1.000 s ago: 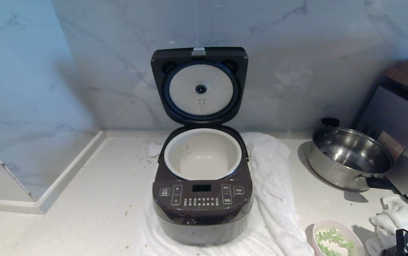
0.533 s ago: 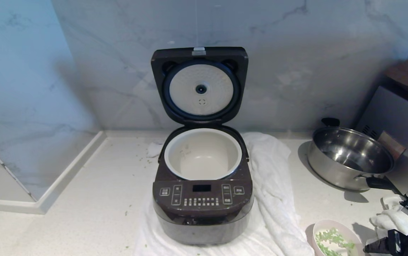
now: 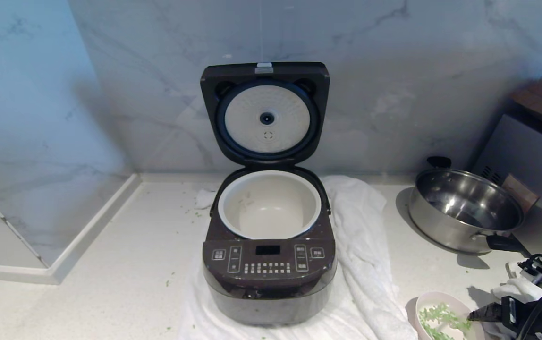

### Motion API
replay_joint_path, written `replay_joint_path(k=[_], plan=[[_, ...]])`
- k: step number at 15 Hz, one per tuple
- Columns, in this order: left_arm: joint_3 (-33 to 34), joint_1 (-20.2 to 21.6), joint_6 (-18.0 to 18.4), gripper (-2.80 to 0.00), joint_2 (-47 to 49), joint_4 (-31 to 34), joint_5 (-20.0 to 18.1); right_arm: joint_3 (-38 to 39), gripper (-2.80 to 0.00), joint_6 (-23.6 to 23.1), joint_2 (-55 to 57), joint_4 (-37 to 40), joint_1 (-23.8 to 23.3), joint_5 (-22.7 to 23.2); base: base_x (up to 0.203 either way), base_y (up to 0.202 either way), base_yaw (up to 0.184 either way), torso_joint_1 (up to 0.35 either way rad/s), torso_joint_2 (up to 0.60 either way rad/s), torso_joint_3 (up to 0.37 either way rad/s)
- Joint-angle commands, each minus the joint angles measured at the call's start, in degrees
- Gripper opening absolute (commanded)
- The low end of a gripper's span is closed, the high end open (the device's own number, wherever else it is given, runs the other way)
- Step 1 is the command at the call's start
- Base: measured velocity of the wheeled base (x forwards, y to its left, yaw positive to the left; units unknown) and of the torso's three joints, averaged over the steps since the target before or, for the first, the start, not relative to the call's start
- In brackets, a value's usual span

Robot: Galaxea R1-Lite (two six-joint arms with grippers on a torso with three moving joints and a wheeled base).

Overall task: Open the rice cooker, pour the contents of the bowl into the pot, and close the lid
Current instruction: Pick up the bowl on the table

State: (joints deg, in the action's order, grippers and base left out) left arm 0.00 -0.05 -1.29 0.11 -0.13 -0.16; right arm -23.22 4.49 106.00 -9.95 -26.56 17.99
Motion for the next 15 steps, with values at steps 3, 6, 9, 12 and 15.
replay_joint_path(k=[3,6,9,12,15], plan=[[0.09,0.05,-0.03,-2.80,0.07,0.04,-0.02,-1.30,0.00,1.14,-0.09,0.18,1.62,0.17,0.000,0.000,0.000,0.000,0.00,0.000],[0.09,-0.04,-0.03,-2.80,0.07,-0.04,-0.02,-1.33,0.00,5.02,-1.99,0.27,5.72,0.20,0.000,0.000,0.000,0.000,0.00,0.000],[0.09,-0.04,-0.03,-2.80,0.07,-0.04,-0.02,-2.31,0.00,6.59,-1.94,0.28,7.27,0.20,0.000,0.000,0.000,0.000,0.00,0.000],[0.09,0.04,-0.03,-2.80,0.07,-0.04,-0.02,-2.45,0.00,6.82,-3.21,0.45,7.18,0.13,0.000,0.000,0.000,0.000,0.00,0.000],[0.09,-0.04,-0.03,-2.80,0.07,-0.04,-0.02,-4.54,0.00,7.20,-13.31,9.82,5.83,-0.13,0.000,0.000,0.000,0.000,0.00,0.000]])
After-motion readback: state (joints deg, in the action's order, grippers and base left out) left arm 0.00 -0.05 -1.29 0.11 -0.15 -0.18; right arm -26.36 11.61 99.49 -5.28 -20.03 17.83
